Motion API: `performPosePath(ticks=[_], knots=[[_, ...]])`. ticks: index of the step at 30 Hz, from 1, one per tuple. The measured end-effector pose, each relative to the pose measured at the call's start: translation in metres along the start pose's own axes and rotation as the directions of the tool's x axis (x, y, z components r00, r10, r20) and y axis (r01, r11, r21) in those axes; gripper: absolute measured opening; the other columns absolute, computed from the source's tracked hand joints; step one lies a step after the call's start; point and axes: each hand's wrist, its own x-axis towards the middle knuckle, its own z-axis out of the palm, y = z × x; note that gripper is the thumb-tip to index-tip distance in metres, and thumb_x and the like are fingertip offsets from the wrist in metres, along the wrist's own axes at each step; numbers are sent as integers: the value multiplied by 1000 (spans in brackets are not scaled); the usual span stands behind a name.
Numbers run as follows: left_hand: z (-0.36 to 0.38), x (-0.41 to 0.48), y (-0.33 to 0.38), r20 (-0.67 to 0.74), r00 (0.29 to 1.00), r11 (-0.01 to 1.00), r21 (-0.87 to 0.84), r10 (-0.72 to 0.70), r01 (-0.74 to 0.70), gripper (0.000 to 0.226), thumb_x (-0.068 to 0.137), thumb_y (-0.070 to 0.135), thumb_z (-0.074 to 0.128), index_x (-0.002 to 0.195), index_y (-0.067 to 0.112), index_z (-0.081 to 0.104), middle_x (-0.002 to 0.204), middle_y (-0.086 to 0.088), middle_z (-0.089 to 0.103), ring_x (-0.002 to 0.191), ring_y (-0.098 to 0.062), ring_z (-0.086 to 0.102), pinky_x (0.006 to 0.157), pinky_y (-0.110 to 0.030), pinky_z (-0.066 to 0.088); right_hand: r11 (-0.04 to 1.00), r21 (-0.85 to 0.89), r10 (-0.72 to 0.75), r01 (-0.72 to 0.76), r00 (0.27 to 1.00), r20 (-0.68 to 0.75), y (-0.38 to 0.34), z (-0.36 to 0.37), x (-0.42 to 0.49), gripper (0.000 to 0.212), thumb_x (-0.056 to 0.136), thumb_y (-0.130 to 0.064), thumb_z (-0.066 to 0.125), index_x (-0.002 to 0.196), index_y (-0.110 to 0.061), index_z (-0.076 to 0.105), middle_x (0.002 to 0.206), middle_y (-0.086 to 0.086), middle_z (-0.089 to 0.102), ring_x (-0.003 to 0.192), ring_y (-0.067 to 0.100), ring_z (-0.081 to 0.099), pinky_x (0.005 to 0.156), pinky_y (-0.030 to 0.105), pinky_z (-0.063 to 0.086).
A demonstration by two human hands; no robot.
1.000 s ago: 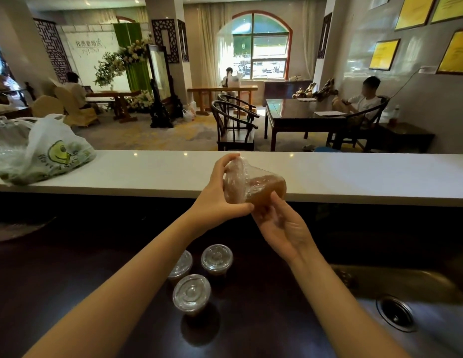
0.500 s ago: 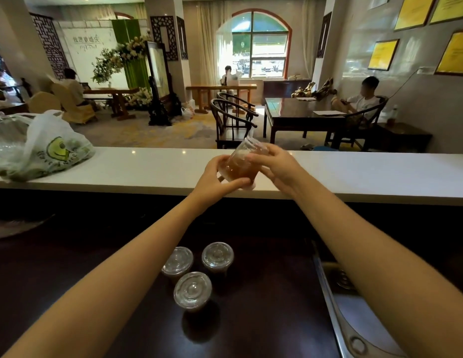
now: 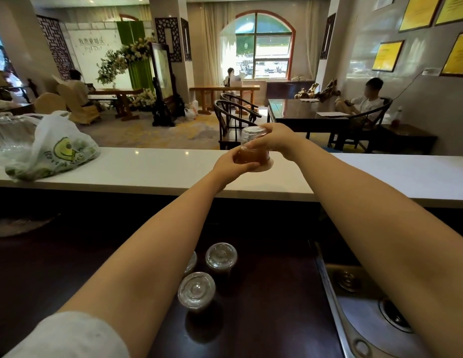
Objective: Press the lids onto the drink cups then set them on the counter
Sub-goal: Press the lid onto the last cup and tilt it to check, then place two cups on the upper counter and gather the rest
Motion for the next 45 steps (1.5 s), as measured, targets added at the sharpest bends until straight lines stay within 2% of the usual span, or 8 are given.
performPosePath(ticks=[7,10,14,17,23,30,38,45], knots=[[5,-4,3,26,1000,967,-254,-9,15,60,83,31,66,137,18,42,135,-7,50,124,-24,45,105,-36,38,1000,23,4,-3,999,-40,3,-7,-7,49,73,-19,77,116,-10,55,100,2,56,102,21,51,84,30,46],[6,-14,0,124,975,720,-658,-184,219,68,86,53,53,140,16,36,139,-15,42,127,-33,41,106,-40,38,989,144,-15,19,999,-32,6,-13,-10,29,73,-21,76,96,-12,60,98,4,63,99,21,58,84,30,51],[11,-30,7,376,914,393,-826,-149,404,68,84,61,45,132,13,41,131,-26,43,119,-48,45,95,-58,44,964,265,-25,21,1000,13,10,-10,-15,28,75,-22,75,96,-11,60,102,6,64,101,20,60,80,24,52],[16,-36,24,340,924,396,-835,-174,382,45,90,46,44,121,14,50,117,-20,49,118,-37,44,85,-47,50,994,110,16,-25,996,82,8,-15,-20,40,78,-36,71,106,-12,59,111,8,62,107,22,58,79,26,51],[1,-32,39,230,949,742,-593,-217,313,42,87,44,50,120,18,50,121,-19,51,109,-32,52,77,-42,54,928,100,321,-359,906,275,-7,-30,-37,75,82,-75,27,115,-11,48,104,20,65,83,27,69,65,32,59],[-27,-35,66,225,973,971,-217,-49,100,38,91,39,48,127,28,39,125,-10,44,113,-30,51,94,-42,47,734,518,263,-439,888,378,-2,-27,-50,56,86,-51,54,125,-12,46,102,23,63,73,21,67,63,23,58],[-40,-45,109,291,937,969,204,-193,136,60,89,52,46,140,26,30,123,-3,51,115,-26,52,97,-44,47,595,788,-33,-156,975,218,31,20,-74,59,84,-5,61,135,-15,32,114,12,45,103,34,58,83,39,57],[-29,-74,101,176,973,841,540,-151,33,57,85,32,61,137,19,42,132,-4,46,115,-19,49,87,-27,48,766,643,-178,12,964,195,67,66,-83,71,76,-13,72,136,-17,33,131,8,49,119,24,52,103,38,43]])
